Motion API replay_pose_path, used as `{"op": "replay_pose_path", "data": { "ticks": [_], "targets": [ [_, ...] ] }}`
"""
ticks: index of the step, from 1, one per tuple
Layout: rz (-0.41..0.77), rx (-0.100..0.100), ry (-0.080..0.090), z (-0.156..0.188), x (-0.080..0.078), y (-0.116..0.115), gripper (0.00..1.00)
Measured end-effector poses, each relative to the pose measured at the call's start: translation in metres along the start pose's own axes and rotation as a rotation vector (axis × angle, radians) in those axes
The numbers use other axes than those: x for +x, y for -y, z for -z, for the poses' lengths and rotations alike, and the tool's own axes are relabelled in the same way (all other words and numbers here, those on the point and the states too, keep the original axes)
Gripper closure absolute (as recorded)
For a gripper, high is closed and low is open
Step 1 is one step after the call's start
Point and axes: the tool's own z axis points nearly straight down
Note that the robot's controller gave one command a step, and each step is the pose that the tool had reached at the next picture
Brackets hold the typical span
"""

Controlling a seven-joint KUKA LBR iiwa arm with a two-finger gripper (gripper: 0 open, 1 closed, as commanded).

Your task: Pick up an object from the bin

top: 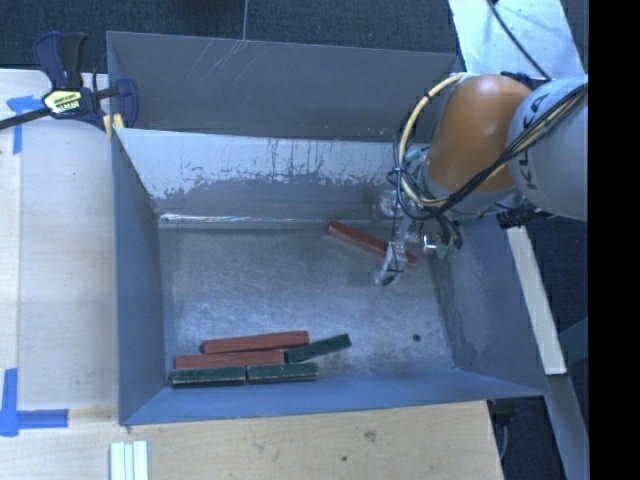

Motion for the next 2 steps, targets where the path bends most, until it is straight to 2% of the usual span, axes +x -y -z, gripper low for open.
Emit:
{"op": "replay_pose_path", "data": {
  "ticks": [1, 2],
  "targets": [
    [-0.001, 0.000, -0.004, 0.008, 0.006, -0.011, 0.00],
    [-0.025, 0.000, -0.009, -0.034, 0.016, -0.008, 0.00]
  ]
}}
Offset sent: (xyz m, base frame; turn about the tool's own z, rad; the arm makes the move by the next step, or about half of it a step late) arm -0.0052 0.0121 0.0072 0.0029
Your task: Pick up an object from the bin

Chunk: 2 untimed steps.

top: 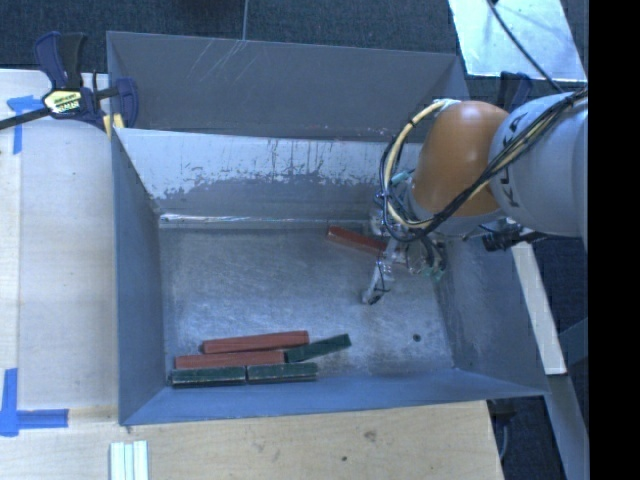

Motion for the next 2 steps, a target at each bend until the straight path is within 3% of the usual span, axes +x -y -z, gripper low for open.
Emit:
{"op": "replay_pose_path", "data": {
  "ticks": [1, 2],
  "targets": [
    [0.519, 0.000, 0.008, 0.0028, -0.0041, -0.0327, 0.00],
    [0.515, 0.000, 0.011, 0.0040, -0.0050, -0.0325, 1.00]
  ]
}}
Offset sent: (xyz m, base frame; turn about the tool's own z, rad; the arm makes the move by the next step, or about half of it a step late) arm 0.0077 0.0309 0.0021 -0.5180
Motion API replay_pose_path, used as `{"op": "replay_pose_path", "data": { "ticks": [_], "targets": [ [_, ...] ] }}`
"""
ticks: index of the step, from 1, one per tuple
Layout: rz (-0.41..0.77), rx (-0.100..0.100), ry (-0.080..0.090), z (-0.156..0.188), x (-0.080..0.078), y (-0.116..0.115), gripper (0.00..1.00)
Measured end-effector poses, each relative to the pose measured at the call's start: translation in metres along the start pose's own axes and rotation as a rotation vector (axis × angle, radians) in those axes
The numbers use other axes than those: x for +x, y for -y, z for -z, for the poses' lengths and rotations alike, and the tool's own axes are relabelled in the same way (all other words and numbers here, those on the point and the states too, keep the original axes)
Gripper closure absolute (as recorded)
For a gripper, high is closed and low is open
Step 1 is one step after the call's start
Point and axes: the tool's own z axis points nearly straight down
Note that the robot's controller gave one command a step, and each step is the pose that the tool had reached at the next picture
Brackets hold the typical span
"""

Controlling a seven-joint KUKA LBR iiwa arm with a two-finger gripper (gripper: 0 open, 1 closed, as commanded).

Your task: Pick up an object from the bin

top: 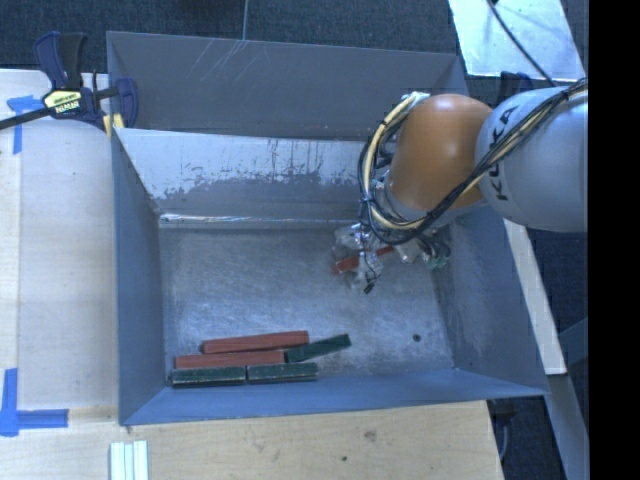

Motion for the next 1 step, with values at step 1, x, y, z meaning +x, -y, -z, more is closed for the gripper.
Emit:
{"op": "replay_pose_path", "data": {
  "ticks": [1],
  "targets": [
    [-0.003, 0.003, 0.002, 0.1169, -0.0039, 0.0014, 1.00]
  ]
}}
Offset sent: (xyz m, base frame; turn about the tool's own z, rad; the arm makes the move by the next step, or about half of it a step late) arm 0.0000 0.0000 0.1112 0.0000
